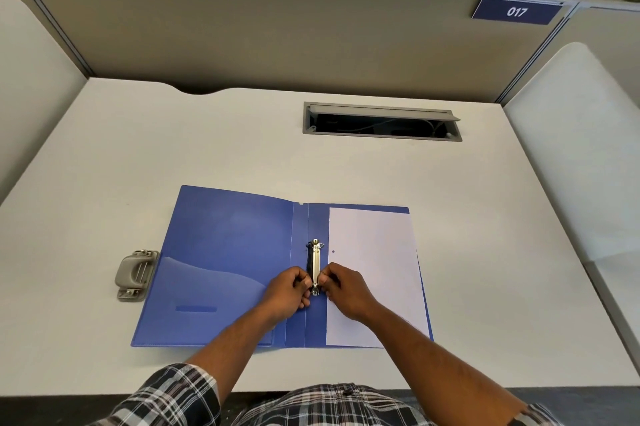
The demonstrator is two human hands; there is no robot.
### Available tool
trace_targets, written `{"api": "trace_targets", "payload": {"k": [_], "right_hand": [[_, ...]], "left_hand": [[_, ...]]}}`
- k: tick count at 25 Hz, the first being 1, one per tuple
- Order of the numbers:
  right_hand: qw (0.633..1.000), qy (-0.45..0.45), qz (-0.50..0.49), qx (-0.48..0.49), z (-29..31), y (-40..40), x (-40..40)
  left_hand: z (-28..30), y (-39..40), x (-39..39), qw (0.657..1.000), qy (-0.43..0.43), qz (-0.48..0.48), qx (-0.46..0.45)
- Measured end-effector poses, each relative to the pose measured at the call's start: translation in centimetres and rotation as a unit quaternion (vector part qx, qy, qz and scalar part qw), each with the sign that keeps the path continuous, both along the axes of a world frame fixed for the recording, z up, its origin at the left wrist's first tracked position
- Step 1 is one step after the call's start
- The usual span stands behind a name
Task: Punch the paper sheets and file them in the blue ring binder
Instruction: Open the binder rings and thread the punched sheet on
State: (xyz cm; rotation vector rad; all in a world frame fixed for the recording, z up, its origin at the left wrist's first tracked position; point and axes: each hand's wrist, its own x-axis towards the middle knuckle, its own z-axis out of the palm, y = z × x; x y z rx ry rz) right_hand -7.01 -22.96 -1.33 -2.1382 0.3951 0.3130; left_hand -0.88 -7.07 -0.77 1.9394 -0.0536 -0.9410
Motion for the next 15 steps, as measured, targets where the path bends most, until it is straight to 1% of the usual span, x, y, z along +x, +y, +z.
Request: {"api": "trace_targets", "payload": {"k": [3,5,7,8,10,12,13,15], "right_hand": [[0.997,-0.012,-0.052,0.061,0.6,-0.8,-0.6],[0.991,-0.028,-0.091,0.093,1.0,-1.4,-1.3],[0.986,-0.033,-0.128,0.106,1.3,-2.2,-2.3],[0.984,-0.039,-0.147,0.094,1.4,-2.6,-2.8],[0.977,-0.062,-0.201,0.018,1.4,-4.1,-3.9],[0.956,-0.067,-0.272,-0.087,1.3,-5.9,-5.0],[0.942,-0.05,-0.306,-0.131,1.2,-6.9,-5.5],[0.918,0.024,-0.35,-0.183,0.9,-8.4,-6.1]], "left_hand": [[0.1,0.0,-0.4,0.999,-0.049,0.001,0.02],[0.0,0.2,-0.8,0.995,-0.094,-0.017,0.037],[-0.1,0.4,-1.5,0.989,-0.135,-0.034,0.047],[-0.2,0.5,-1.8,0.985,-0.16,-0.041,0.046],[-0.4,0.5,-2.6,0.97,-0.225,-0.074,0.047],[-0.6,0.3,-3.3,0.943,-0.293,-0.141,0.069],[-1.0,0.1,-3.5,0.924,-0.325,-0.183,0.087],[-1.6,-0.2,-4.0,0.89,-0.362,-0.247,0.125]]}}
